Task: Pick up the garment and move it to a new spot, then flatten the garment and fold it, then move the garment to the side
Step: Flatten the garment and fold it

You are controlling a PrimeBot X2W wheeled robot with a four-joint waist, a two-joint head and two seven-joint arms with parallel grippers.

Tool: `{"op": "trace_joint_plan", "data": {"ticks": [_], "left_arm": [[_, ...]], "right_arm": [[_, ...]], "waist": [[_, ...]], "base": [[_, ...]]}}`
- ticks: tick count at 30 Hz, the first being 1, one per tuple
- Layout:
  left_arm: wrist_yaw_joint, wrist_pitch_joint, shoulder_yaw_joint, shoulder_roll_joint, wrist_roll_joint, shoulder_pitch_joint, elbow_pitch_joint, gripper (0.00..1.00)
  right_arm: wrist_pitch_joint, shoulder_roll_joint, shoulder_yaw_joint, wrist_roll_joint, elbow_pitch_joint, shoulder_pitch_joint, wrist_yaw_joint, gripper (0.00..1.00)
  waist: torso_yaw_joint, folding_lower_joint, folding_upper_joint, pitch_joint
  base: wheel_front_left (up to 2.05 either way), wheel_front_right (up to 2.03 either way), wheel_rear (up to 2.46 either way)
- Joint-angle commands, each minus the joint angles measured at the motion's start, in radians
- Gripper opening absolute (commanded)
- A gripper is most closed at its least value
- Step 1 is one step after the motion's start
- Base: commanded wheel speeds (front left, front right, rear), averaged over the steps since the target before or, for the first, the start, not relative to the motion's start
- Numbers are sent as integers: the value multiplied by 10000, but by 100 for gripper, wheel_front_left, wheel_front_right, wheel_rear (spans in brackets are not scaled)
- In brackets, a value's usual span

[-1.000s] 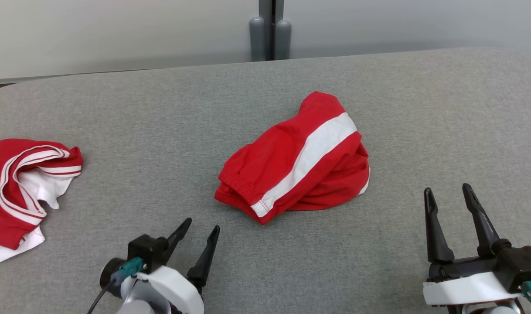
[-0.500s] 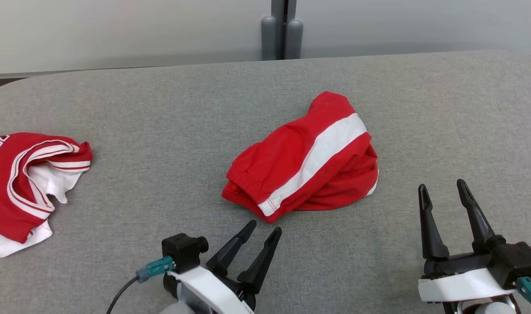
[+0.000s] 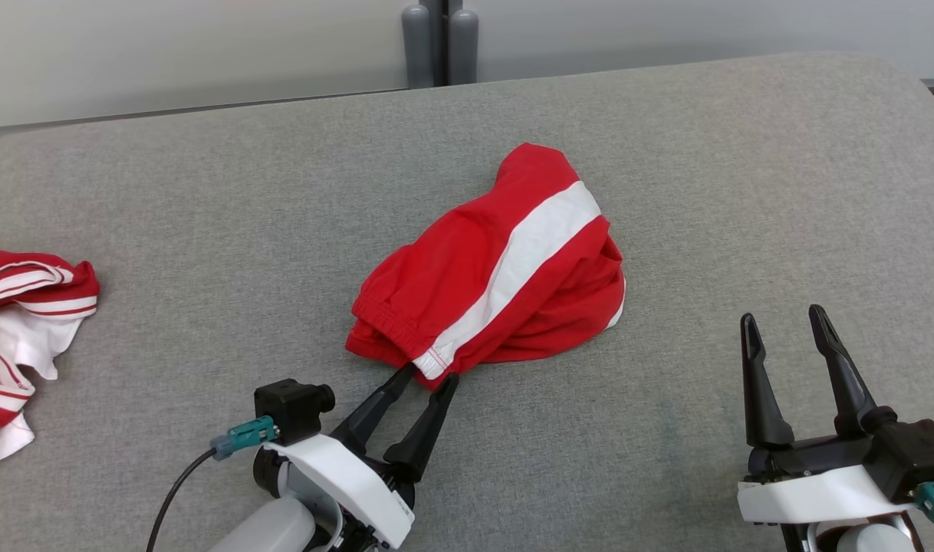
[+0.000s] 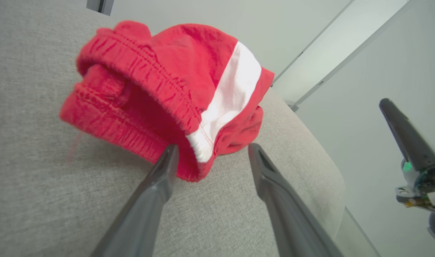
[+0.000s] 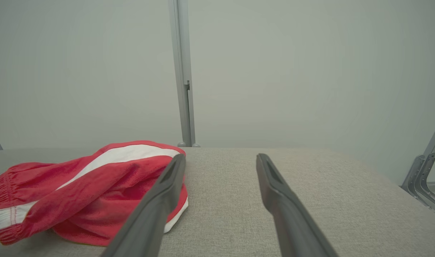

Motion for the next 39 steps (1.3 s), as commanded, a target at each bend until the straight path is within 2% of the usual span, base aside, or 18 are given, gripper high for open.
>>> {"op": "trace_joint_plan", "data": {"ticks": [1, 3, 4, 6, 14, 19, 26, 29, 35, 39], "left_arm": [[-1, -72, -69, 104, -111, -198, 80, 100], [-1, -97, -149, 143, -203, -273, 77, 98], [-1, -109, -181, 160, -227, -312, 35, 49], [-1, -123, -225, 182, -353, -334, -54, 0], [-2, -130, -159, 408, -392, -88, -472, 0], [-2, -131, 133, 740, -139, 214, -646, 0], [-2, -132, 840, 1799, 343, 1112, -888, 0], [-2, -133, 838, 2341, 236, 1398, -1044, 0], [-1, -133, 452, 3399, -64, 1564, -1183, 0], [-1, -133, 472, 3784, -84, 1389, -778, 0]], "right_arm": [[-3, -29, 7, 95, -55, -100, -1, 100], [-3, -27, -14, 72, -78, -96, -1, 100], [-3, -29, -32, 57, -88, -88, -1, 100], [-3, -27, -78, 9, -103, -46, -1, 100], [-3, -29, -154, -46, -96, 42, -1, 100], [-3, -30, -115, -33, -117, 128, -1, 100], [-3, -255, 540, 287, 53, 446, -6, 100], [-3, -442, 1059, 815, 177, 520, -1, 100], [-3, -1233, 1747, 2319, 345, -73, -1, 100], [54, -2210, 2872, 3971, 1250, -1025, -1, 100]], "waist": [[-121, 0, 0, 31], [-156, 0, 0, 33], [-161, 0, 0, 31], [-146, 0, 0, 24], [171, 0, 0, -66], [522, 0, 0, -172], [1324, 0, 0, -303], [1554, 0, 0, -316], [1942, 0, 0, -73], [2135, 0, 0, 34]], "base": [[0, 0, 0], [0, 0, 0], [0, 0, 0], [0, 0, 0], [0, 0, 0], [0, 0, 0], [0, 0, 0], [0, 0, 0], [0, 0, 0], [0, 0, 0]]}}
